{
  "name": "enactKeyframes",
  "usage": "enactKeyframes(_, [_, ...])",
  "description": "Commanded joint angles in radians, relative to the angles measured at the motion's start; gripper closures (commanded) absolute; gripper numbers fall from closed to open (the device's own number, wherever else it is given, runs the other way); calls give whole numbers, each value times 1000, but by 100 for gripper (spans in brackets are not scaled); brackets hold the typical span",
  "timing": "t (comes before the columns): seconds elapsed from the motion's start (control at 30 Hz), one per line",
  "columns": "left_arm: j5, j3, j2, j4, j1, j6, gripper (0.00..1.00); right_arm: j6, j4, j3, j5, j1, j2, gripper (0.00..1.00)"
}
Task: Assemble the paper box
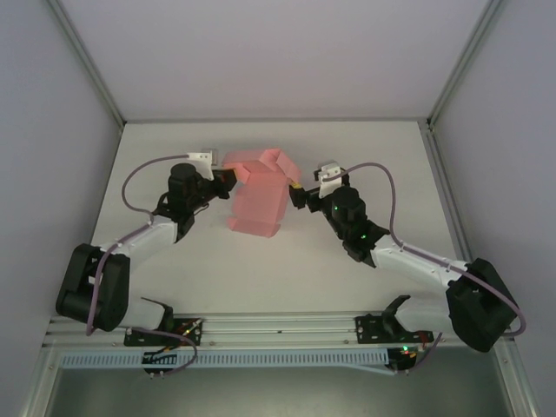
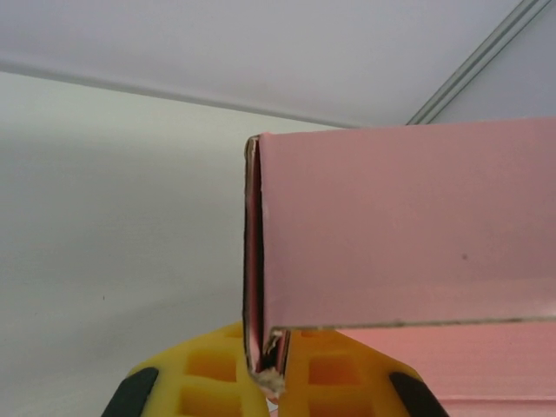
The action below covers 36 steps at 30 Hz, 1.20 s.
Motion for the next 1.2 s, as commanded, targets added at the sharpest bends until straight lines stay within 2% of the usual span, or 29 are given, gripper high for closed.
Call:
enactKeyframes(0.0, [21, 30, 18, -41, -7, 49, 100, -45, 21, 16, 16, 7, -18, 0])
enactKeyframes(0.13, [24, 33, 22, -45, -8, 62, 100, -87, 82, 5, 18, 9, -19, 0])
enactKeyframes(0.27, [4, 44, 35, -78, -8, 65, 100, -154, 60, 30, 47, 18, -42, 0])
enactKeyframes(0.37, [10, 49, 44, -76, -7, 58, 100, -169, 72, 38, 25, 19, -46, 0])
enactKeyframes(0.73, [12, 60, 64, -89, -8, 50, 100, -129, 173, 6, 86, 26, -82, 0])
enactKeyframes(0.9, [21, 61, 72, -83, -8, 40, 100, -7, 235, -47, 110, 18, -112, 0])
enactKeyframes(1.03, [50, 61, 77, -74, -7, 41, 100, 106, 314, -72, 53, -4, -82, 0])
enactKeyframes(1.17, [54, 54, 71, -70, -8, 54, 100, 294, 177, -13, 19, -59, -78, 0])
